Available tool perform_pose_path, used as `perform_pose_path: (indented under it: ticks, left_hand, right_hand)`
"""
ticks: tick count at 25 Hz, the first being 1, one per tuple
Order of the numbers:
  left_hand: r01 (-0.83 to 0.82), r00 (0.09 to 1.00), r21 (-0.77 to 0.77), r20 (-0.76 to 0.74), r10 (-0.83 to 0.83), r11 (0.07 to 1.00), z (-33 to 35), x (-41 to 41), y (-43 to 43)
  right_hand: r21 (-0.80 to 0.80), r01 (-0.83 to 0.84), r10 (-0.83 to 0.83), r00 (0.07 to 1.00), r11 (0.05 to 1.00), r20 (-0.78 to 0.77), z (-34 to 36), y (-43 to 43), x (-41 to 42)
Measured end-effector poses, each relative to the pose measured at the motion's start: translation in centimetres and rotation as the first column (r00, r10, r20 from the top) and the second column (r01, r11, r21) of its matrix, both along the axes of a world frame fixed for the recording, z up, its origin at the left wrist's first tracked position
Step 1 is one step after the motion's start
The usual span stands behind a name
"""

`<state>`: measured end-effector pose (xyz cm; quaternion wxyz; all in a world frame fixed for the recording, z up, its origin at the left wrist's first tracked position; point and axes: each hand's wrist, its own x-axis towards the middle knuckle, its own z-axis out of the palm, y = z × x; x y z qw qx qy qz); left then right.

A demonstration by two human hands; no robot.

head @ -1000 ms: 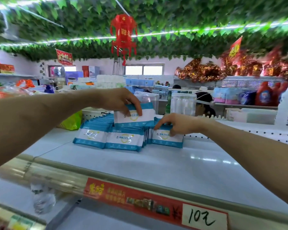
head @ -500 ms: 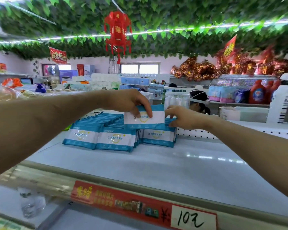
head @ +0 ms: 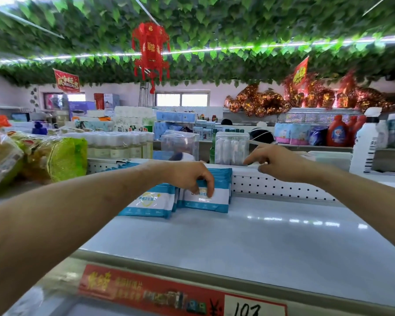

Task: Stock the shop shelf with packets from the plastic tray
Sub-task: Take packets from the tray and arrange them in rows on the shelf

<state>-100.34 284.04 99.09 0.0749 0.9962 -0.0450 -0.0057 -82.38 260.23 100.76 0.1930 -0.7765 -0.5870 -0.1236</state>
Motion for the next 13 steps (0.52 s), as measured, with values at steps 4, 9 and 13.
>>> perform_pose_path:
  ticks: [4,9,13]
  left_hand:
    - [0.009,1.0,0.071,0.013,-0.01,0.997,-0.1,0.0,-0.1]
    - [-0.009,0.991,0.229,0.132,-0.022,0.973,-0.6,-1.1,0.3]
    - [-0.099,0.969,0.146,0.238,0.062,0.984,1.1,-5.4,2.1]
  right_hand:
    - [-0.014,-0.007,0.007,1.0,1.0,0.026,-0.1,0.3,-0.8]
    - [-0.051,-0.084,0.087,0.994,0.995,0.062,0.5,2.1,-3.5]
    - [-0.074,-0.151,0.156,0.986,0.986,0.061,1.1,4.9,-6.6]
